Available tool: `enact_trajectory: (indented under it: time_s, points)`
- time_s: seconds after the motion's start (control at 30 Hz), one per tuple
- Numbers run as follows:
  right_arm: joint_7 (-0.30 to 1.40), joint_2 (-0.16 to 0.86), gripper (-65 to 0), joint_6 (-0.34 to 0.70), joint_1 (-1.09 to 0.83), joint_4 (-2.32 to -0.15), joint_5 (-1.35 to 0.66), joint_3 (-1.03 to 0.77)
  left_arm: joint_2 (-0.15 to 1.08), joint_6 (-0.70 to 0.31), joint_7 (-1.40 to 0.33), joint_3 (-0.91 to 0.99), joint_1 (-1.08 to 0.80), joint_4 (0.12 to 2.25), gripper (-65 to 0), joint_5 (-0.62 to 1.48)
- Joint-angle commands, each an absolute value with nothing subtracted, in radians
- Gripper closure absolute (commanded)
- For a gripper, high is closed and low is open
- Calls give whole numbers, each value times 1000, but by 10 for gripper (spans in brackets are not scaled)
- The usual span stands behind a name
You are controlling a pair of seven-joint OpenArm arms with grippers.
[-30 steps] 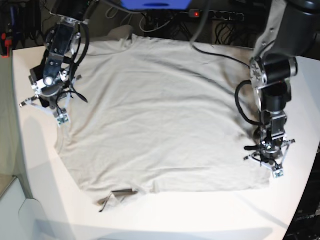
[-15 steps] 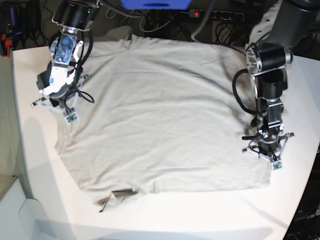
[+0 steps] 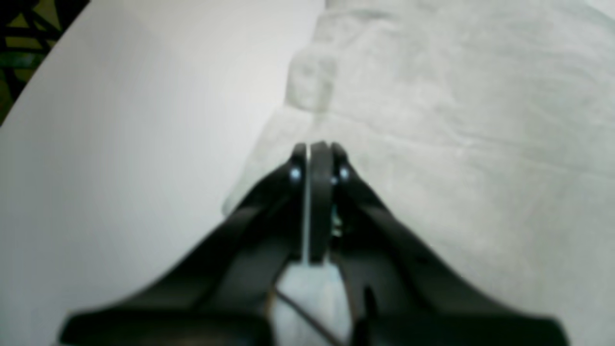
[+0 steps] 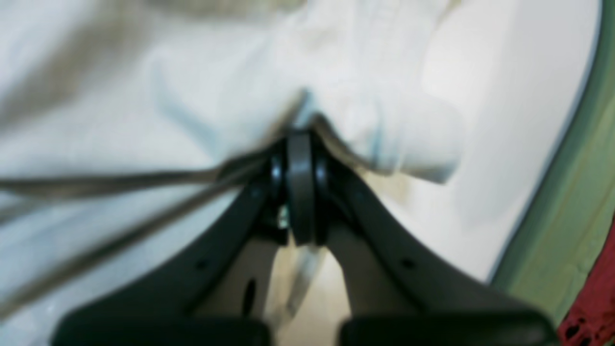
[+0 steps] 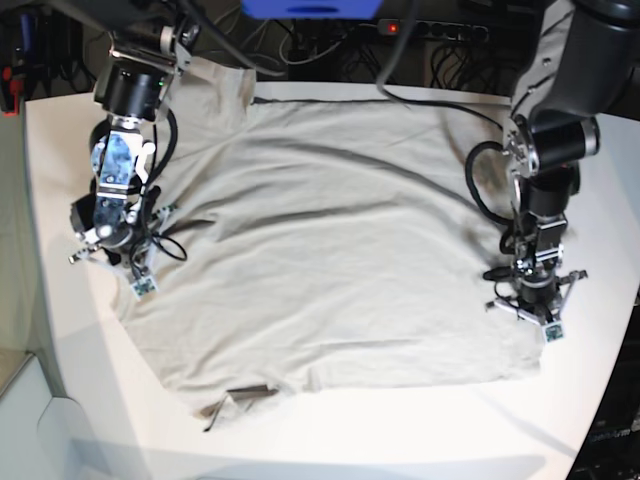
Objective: Layout the t-shirt on the table in an organized manner, then fold the t-shirt properly
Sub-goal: 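Hold the shirt sides with both grippers and pull them apart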
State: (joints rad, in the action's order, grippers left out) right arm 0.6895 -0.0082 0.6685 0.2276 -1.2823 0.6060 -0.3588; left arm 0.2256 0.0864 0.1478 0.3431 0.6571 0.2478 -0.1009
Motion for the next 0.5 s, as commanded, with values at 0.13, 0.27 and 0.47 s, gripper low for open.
enact_trajectory:
  time_s: [0.13,0.27,0.47]
  points:
    - [739,8,-2,698,243,-1282,591,-358,231,96,174,341,697,386,-18,-102]
    - [745,12,-2,698,229,-1391,591,-358,228,96,28,346,694,496,-18,-101]
    - [831,8,-2,698,197,-1560,591,-358,177,96,-225,346,570,783,-16,-101]
